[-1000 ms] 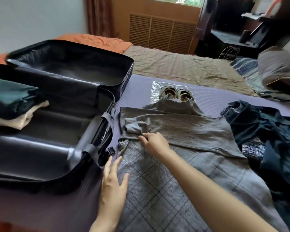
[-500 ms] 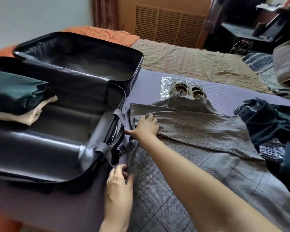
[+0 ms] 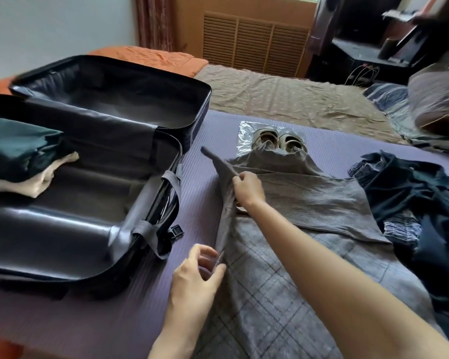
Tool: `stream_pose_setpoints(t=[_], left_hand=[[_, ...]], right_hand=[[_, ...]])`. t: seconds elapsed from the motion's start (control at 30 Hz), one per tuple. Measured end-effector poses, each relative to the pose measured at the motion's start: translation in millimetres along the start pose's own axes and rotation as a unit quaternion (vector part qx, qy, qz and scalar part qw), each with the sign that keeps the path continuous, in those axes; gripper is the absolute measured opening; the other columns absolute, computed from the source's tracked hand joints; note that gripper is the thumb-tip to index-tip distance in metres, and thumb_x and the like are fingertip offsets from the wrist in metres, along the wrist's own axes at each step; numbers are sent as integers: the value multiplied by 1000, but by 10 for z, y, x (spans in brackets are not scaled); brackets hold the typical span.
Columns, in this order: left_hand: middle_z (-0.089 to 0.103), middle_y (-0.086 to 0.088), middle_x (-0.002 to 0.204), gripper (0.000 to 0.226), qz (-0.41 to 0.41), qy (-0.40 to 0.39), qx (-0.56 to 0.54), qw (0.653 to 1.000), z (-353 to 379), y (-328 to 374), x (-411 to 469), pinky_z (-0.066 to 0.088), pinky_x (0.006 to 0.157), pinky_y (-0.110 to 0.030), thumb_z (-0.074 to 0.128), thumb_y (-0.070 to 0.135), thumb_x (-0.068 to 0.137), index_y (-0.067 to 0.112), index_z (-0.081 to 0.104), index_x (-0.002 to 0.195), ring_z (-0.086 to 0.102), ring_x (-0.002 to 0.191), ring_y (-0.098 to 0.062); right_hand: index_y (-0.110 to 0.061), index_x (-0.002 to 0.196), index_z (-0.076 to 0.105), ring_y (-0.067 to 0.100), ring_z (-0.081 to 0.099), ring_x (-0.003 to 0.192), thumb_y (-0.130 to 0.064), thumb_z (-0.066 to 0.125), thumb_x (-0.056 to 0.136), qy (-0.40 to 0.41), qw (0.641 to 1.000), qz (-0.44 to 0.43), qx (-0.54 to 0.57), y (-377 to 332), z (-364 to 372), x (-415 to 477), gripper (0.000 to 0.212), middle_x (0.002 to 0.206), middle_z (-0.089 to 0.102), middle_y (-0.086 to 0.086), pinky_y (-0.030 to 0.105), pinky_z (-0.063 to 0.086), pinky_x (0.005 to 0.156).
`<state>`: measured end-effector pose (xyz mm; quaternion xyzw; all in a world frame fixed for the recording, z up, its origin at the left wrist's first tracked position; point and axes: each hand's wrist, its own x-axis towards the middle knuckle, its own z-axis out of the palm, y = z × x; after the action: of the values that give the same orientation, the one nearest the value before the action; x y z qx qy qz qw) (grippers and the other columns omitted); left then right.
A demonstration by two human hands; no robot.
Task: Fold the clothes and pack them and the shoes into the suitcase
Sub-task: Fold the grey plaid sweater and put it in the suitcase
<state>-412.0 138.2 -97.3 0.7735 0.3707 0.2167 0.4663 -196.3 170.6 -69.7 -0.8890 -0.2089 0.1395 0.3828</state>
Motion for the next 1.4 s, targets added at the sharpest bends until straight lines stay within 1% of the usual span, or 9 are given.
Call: stream_pose_setpoints(t=[0.13,0.4,0.57,0.67,0.87,0.93,1.07,1.23,1.4], left_hand=[[60,10,75,29,38,-76,-22,996,189,297,-39,43,64,-7,73,25,79,36,57,101,55,76,6],[55,12,82,31,89,-206,51,973,813,464,-267,45,76,-20,64,27,82,27,57,113,55,77,-2],[62,5,108,45,98,-241,102,960,948,411,-259,44,89,-22,60,27,87,28,51,130,58,101,-12],[66,8,107,39,102,-241,77,962,888,440,-219,43,86,-16,56,23,91,27,54,130,60,98,-8],[58,19,99,19,175,-127,119,969,517,291,-259,42,83,-14,56,31,92,36,59,109,54,94,2],[52,24,96,17,165,-135,134,968,352,201,-345,41,86,-15,54,52,86,46,50,101,49,95,6],[53,26,93,76,80,-149,152,974,19,60,-586,38,77,-8,24,100,43,49,44,94,48,92,10],[54,25,94,29,66,-206,250,944,-159,82,-910,40,83,-10,58,62,77,45,40,91,51,95,8],[55,24,89,24,83,-183,244,949,-67,278,-1241,40,75,-10,61,51,78,39,47,93,50,80,13]], right_hand=[[3,75,61,25,51,73,-8,44,88,47,990,11,129,404,-361,93,24,73,55,13,38,43,66],[2,113,60,27,55,97,-5,42,94,63,994,49,80,1136,-722,-14,27,111,63,18,29,38,75],[-5,91,60,22,53,79,-30,57,93,59,989,34,128,1137,-710,20,26,80,59,5,34,39,68],[-6,111,58,24,60,100,-22,71,83,50,996,20,78,1163,-692,28,35,106,65,9,38,49,87],[-16,150,17,27,15,140,-39,67,84,60,994,-29,-85,1132,-733,-273,86,150,21,9,39,16,117],[-18,149,22,22,20,135,-42,67,84,37,994,-60,-82,1143,-767,-546,82,143,27,7,38,19,116],[-26,144,31,15,35,120,-51,67,80,58,994,-72,-62,1206,-815,-1285,78,122,38,0,39,34,109],[-30,144,28,13,51,93,-62,61,78,6,994,-36,-104,1285,-737,-2003,80,93,58,-5,26,44,82],[-26,143,32,13,61,89,-49,67,80,-19,999,-15,-33,1196,-662,-2279,75,82,61,-10,27,45,76]])
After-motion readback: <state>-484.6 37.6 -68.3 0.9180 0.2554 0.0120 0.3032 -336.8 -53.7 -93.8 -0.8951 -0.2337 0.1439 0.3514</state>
